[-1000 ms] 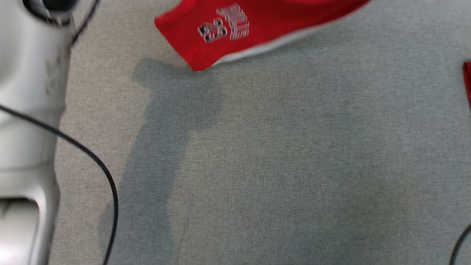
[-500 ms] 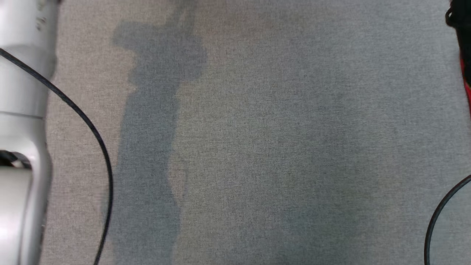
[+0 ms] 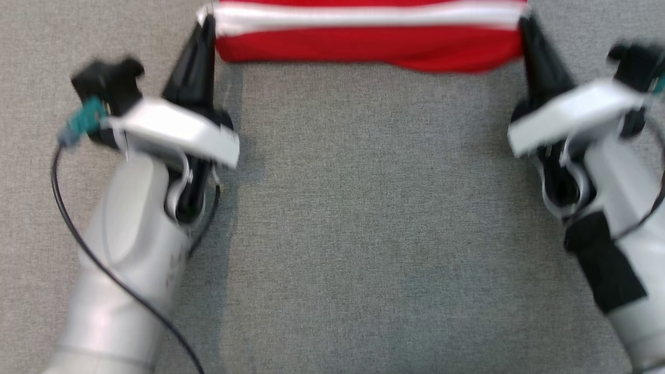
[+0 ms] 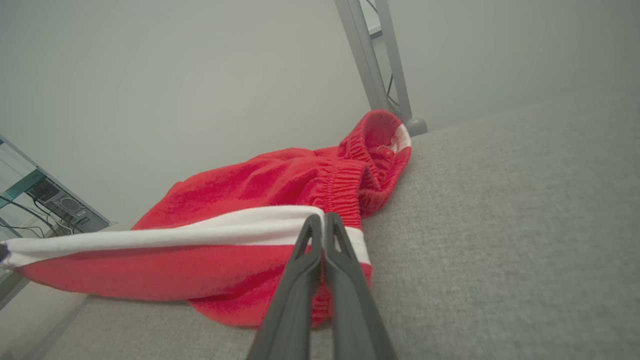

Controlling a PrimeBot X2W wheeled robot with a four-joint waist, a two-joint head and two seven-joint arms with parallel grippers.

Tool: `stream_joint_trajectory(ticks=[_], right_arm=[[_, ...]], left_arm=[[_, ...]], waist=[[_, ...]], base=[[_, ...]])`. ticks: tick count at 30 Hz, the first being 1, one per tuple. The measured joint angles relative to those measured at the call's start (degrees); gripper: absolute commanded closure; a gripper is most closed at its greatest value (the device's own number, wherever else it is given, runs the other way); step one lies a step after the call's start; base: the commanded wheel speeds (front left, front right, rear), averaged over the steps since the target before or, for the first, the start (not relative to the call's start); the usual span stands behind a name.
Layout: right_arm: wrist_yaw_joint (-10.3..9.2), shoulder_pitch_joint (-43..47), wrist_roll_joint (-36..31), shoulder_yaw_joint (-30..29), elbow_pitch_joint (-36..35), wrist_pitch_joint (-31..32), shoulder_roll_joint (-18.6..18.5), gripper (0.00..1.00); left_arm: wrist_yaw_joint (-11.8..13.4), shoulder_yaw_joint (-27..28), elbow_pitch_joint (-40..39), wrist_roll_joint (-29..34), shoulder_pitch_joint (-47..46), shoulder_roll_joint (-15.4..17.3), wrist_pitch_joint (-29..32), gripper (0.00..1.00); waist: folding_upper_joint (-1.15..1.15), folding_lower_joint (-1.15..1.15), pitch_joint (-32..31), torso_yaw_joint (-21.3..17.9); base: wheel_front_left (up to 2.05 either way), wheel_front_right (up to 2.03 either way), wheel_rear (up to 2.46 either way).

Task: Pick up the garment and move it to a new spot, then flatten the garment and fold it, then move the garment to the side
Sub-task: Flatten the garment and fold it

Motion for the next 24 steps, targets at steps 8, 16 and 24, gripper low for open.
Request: stream_joint_trajectory(ticks=[8,16,24], right_arm=[[0.0,18.6,-1.9,-3.1,-13.2,-0.2,-0.2,1.0],[0.01,36.0,-4.7,-7.5,-22.7,-0.2,-0.6,1.0],[0.01,51.2,-9.7,-14.6,-34.1,4.8,0.8,1.0]], left_arm=[[-0.1,2.9,-16.3,5.0,18.4,1.7,0.0,1.0],[2.0,3.0,-29.8,6.0,38.2,3.9,1.8,1.0],[8.3,1.8,-48.7,5.4,53.4,5.2,12.2,1.0]], waist=[[0.0,0.0,-2.8,-0.8],[0.0,0.0,-8.7,-1.2],[0.0,0.0,-13.8,-0.5]], base=[[0.0,0.0,0.0],[0.0,0.0,0.0],[0.0,0.0,0.0]])
